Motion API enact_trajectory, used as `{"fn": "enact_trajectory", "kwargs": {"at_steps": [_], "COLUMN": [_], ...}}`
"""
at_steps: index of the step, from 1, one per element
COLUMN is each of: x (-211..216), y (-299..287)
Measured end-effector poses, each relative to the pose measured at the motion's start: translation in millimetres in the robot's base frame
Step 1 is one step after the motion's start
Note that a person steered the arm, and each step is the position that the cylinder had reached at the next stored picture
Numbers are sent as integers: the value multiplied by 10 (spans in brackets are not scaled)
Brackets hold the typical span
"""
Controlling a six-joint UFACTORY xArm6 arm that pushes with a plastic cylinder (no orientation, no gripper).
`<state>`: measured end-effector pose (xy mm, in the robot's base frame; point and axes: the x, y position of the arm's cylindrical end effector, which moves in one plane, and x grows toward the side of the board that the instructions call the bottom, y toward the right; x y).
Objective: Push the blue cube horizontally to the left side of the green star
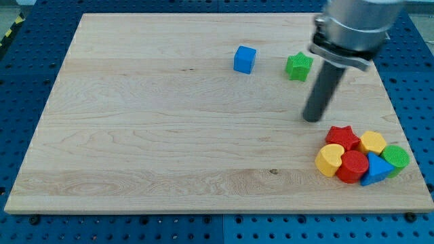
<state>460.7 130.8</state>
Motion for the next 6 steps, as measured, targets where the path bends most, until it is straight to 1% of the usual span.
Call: {"fn": "enact_trajectory", "kwargs": {"at_steps": [2, 3, 4, 5, 6], "x": [-881, -1300, -1498, -1505, -1505], "y": [-1598, -1858, -1611, -1028, -593]}}
